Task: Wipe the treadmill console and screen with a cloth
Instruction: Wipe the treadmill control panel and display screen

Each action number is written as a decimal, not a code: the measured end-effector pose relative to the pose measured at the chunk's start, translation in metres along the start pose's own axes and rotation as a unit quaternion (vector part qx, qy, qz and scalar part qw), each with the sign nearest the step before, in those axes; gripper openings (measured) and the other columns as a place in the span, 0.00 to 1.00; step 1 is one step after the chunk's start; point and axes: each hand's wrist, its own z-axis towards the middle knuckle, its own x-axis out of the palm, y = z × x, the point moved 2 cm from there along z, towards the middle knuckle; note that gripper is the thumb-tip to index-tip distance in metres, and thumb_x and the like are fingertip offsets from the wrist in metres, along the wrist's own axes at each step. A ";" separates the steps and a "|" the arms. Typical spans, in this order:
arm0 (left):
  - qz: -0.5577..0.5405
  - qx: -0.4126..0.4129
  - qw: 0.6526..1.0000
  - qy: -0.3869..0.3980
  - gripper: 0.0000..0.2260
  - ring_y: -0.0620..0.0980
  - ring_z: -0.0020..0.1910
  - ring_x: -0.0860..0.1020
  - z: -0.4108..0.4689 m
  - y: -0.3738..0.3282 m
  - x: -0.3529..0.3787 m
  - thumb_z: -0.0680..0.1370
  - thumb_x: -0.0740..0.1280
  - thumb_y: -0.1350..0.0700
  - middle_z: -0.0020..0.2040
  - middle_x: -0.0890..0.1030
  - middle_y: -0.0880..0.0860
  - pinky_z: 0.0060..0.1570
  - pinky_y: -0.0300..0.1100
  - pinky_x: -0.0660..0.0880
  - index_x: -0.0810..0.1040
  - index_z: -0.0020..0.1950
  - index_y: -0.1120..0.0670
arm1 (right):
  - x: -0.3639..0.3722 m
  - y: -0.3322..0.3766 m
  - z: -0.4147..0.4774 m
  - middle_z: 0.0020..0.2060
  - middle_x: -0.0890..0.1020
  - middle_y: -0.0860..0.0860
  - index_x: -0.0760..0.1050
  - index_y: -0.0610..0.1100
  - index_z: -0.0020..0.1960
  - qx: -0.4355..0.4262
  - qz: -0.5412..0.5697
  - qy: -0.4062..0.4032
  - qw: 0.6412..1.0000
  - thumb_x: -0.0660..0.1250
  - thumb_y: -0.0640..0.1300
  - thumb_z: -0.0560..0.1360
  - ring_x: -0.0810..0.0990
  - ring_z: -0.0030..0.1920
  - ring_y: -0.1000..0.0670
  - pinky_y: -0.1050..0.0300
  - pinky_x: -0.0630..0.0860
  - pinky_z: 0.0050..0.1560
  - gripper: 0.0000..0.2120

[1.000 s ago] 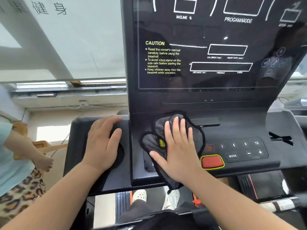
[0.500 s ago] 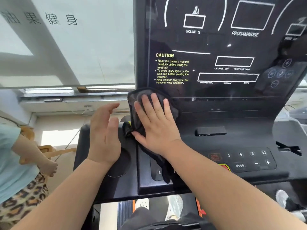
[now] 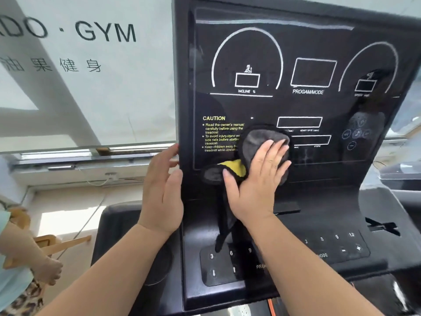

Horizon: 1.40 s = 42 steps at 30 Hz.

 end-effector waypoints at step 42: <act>-0.097 -0.096 0.988 0.077 0.28 0.40 0.58 0.76 0.021 -0.002 -0.018 0.74 0.53 0.38 0.56 0.78 0.37 0.57 0.38 0.71 0.66 0.75 0.33 | -0.012 0.022 0.062 0.83 0.52 0.45 0.52 0.55 0.83 -0.451 -0.188 0.038 0.872 0.64 0.73 0.72 0.46 0.81 0.34 0.27 0.38 0.77 0.47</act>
